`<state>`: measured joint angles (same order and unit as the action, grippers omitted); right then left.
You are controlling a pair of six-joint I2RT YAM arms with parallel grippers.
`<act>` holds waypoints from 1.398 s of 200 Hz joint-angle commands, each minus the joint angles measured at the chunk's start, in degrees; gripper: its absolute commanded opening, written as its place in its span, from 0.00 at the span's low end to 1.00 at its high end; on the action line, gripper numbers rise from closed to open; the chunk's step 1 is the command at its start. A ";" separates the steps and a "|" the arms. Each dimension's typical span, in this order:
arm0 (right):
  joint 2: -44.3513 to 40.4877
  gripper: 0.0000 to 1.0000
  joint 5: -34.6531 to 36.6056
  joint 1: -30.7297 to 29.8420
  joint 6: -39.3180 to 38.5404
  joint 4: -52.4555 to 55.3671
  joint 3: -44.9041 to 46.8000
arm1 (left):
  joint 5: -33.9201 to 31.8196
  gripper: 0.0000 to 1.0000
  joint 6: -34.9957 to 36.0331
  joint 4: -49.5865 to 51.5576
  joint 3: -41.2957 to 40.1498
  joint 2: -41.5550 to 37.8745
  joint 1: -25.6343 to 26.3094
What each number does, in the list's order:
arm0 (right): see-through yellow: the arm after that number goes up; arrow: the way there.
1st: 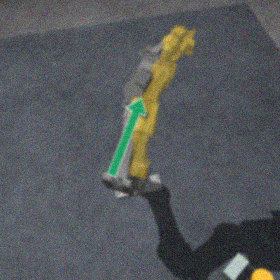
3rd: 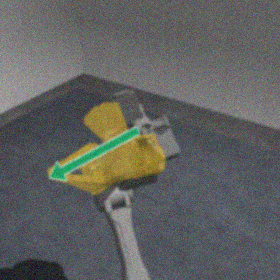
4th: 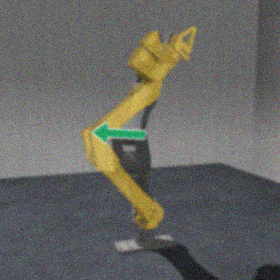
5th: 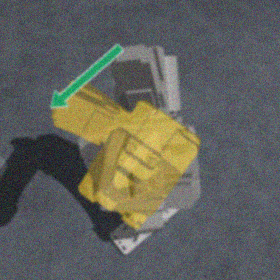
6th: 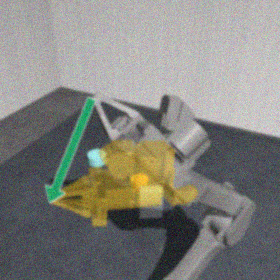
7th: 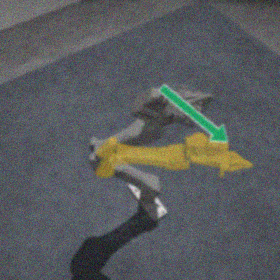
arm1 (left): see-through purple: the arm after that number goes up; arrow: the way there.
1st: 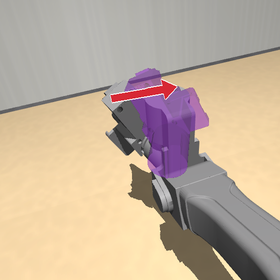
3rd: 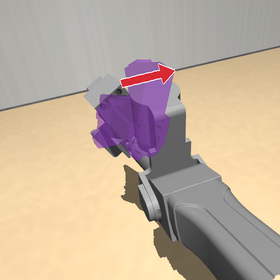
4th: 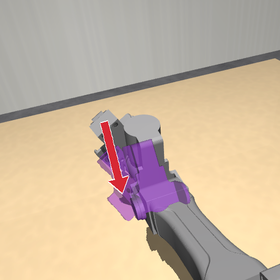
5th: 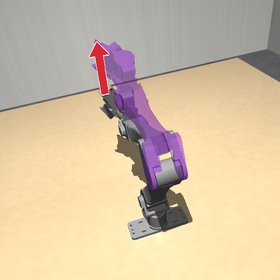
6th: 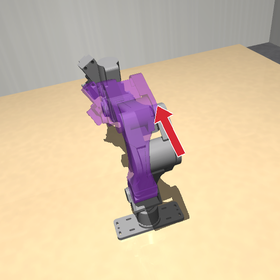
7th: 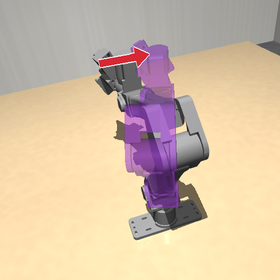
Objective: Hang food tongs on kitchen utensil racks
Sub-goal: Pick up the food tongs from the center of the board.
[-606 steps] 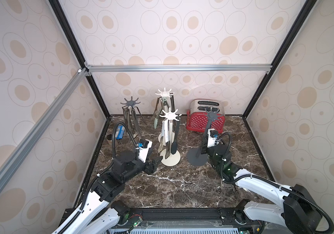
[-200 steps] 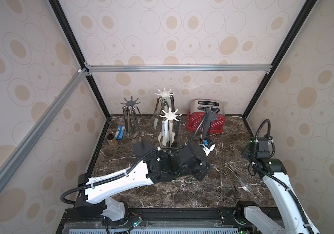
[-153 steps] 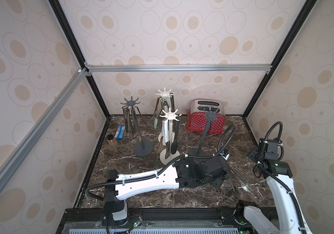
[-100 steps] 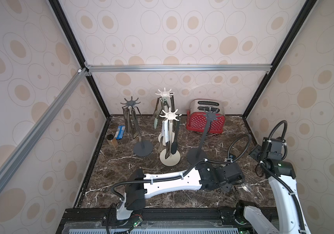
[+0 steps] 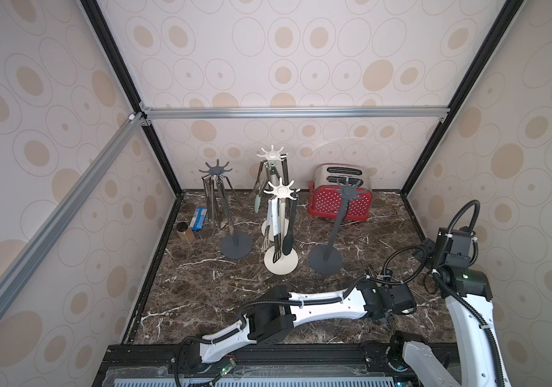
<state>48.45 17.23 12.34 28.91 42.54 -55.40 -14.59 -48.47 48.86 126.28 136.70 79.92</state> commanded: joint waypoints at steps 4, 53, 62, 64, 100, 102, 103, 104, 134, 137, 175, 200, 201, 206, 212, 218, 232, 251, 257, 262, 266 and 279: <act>-1.12 0.71 -1.22 0.45 -0.34 1.15 -0.73 | -2.08 0.49 -1.89 1.31 1.89 1.47 -0.97; -1.60 0.71 -2.70 0.41 -0.52 0.04 1.17 | -2.64 0.48 -1.67 -1.16 1.42 4.61 -2.50; -1.55 0.71 -2.93 0.42 -0.43 -0.22 1.49 | -2.55 0.47 -1.63 -1.56 1.60 5.38 -2.64; -1.52 0.71 -2.98 0.41 -0.43 -0.30 1.53 | -2.55 0.47 -1.63 -1.62 1.60 5.54 -2.68; -0.94 0.71 -3.75 0.45 -0.73 -1.21 2.48 | -2.63 0.44 -1.90 -2.03 1.60 7.81 -3.54; -0.91 0.71 -3.82 0.42 -0.77 -1.27 2.55 | -2.63 0.43 -1.89 -2.02 1.60 7.95 -3.59; -0.90 0.71 -3.85 0.41 -0.77 -1.30 2.61 | -2.64 0.43 -1.89 -2.02 1.60 8.00 -3.56; -0.86 0.71 -3.91 0.41 -0.78 -1.31 2.63 | -2.59 0.43 -1.89 -2.06 1.60 8.03 -3.55; -0.59 0.71 -4.34 0.45 -0.88 -2.02 3.33 | -3.08 0.34 -1.98 -1.75 1.69 9.36 -3.99; -0.56 0.71 -4.34 0.46 -0.91 -2.10 3.43 | -3.14 0.33 -1.98 -1.68 1.69 9.49 -4.05; -0.46 0.71 -4.39 0.41 -1.20 -2.46 3.91 | -4.21 0.17 -2.33 -0.10 1.18 9.99 -4.42; -0.46 0.71 -4.49 0.41 -1.37 -2.56 3.94 | -4.84 0.10 -2.33 0.64 0.37 9.68 -4.42; -0.50 0.71 -4.53 0.41 -1.34 -2.60 3.96 | -4.93 0.10 -2.33 0.67 0.33 9.66 -4.47; -0.46 0.71 -4.61 0.41 -1.38 -2.64 3.97 | -5.03 0.07 -2.26 0.79 0.21 9.56 -4.42; -0.46 0.71 -4.83 0.41 -1.43 -2.64 3.97 | -5.24 0.04 -2.25 0.86 -0.10 9.38 -4.42; -0.50 0.71 -4.93 0.41 -1.40 -2.64 3.83 | -5.44 0.01 -2.25 0.94 -0.45 9.05 -4.43; -0.41 0.71 -5.50 0.41 -1.49 -2.48 3.52 | -6.05 0.00 -2.16 0.99 -1.39 8.05 -4.44; -0.33 0.71 -6.16 0.42 -1.57 -2.21 2.90 | -7.49 0.00 -1.81 0.80 -3.27 5.71 -4.40; -0.24 0.71 -6.18 0.46 -1.57 -1.95 2.60 | -8.10 0.00 -1.73 0.74 -4.03 4.70 -4.41; -0.22 0.71 -6.28 0.49 -1.57 -1.70 2.40 | -8.52 0.00 -1.57 0.67 -4.54 3.91 -4.37; -0.18 0.71 -6.33 0.52 -1.57 -1.63 2.20 | -8.87 0.00 -1.42 0.60 -4.98 3.22 -4.35; 0.16 0.71 -6.73 0.49 -1.83 -1.13 1.66 | -10.11 0.00 -1.00 0.46 -6.47 0.84 -4.39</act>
<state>48.12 11.49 12.47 27.57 40.34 -52.07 -19.90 -49.95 45.78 122.06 142.17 75.94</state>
